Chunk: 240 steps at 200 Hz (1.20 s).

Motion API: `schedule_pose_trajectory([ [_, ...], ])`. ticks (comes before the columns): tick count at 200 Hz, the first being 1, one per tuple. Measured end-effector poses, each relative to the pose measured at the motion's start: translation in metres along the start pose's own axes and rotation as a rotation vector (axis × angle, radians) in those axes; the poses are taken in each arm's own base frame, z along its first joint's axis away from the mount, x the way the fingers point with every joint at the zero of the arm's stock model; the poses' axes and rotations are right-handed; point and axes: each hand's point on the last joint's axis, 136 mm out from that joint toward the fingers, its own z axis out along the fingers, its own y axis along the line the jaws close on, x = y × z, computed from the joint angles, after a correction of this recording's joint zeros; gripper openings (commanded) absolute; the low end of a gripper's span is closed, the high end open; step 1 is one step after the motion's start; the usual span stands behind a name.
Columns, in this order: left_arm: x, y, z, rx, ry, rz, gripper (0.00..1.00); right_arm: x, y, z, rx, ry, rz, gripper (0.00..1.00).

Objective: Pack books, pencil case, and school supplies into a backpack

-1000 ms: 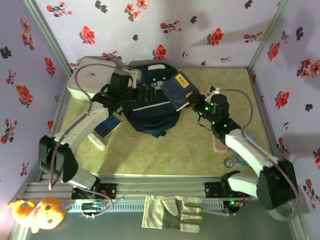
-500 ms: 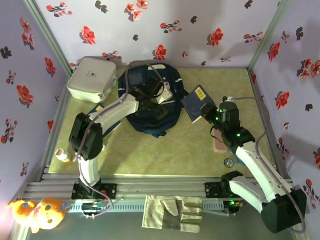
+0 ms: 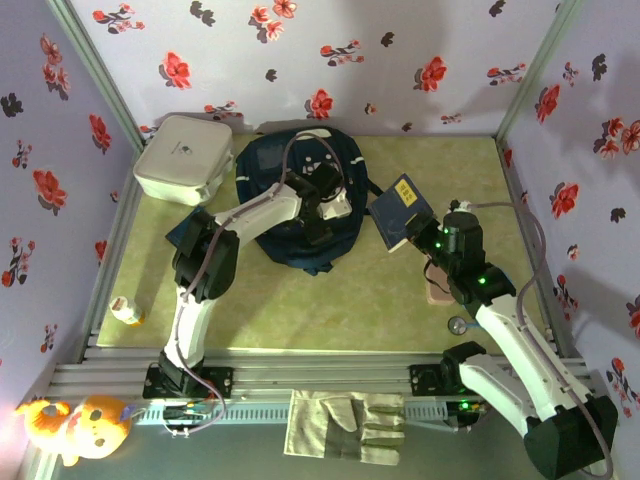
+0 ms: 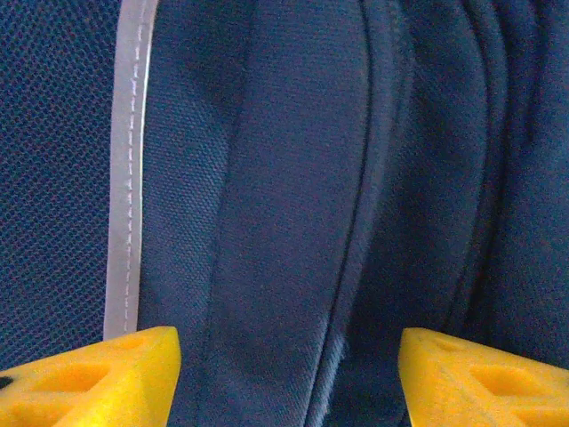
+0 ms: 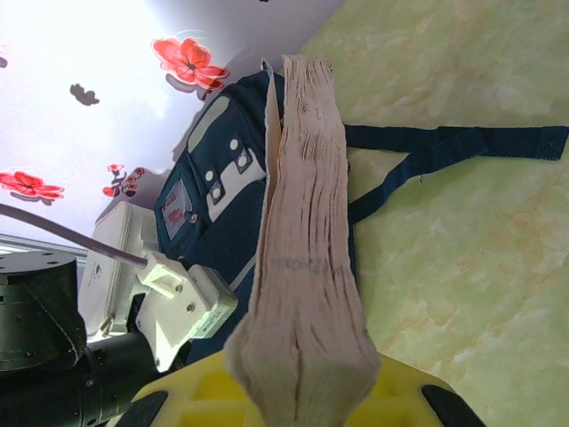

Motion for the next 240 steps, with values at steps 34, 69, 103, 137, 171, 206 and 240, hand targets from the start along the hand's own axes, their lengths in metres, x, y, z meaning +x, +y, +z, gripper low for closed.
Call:
schedule_pose_trajectory([
  [34,0.000,0.011,0.008,-0.063,0.027,-0.001,0.41,0.000,-0.001,0.000,0.003,-0.003,0.000,0.08],
  [69,-0.004,0.012,0.008,-0.085,0.019,-0.004,0.11,-0.003,-0.003,-0.004,0.016,-0.019,0.000,0.08],
  [103,-0.015,0.019,-0.004,-0.109,-0.032,-0.028,0.00,-0.007,-0.005,-0.012,0.023,-0.049,0.000,0.08],
  [137,-0.033,0.037,-0.050,-0.166,-0.152,-0.099,0.00,-0.008,-0.004,-0.016,0.014,-0.056,-0.004,0.09],
  [171,-0.046,0.061,-0.108,-0.236,-0.298,-0.206,0.00,0.004,-0.006,-0.011,-0.010,-0.011,-0.011,0.09],
  [206,-0.053,0.072,-0.146,-0.270,-0.412,-0.303,0.00,0.016,0.005,-0.006,-0.102,0.038,-0.004,0.09],
  [240,-0.058,0.072,-0.154,-0.258,-0.462,-0.362,0.00,0.028,0.017,0.004,-0.212,0.073,0.051,0.09],
])
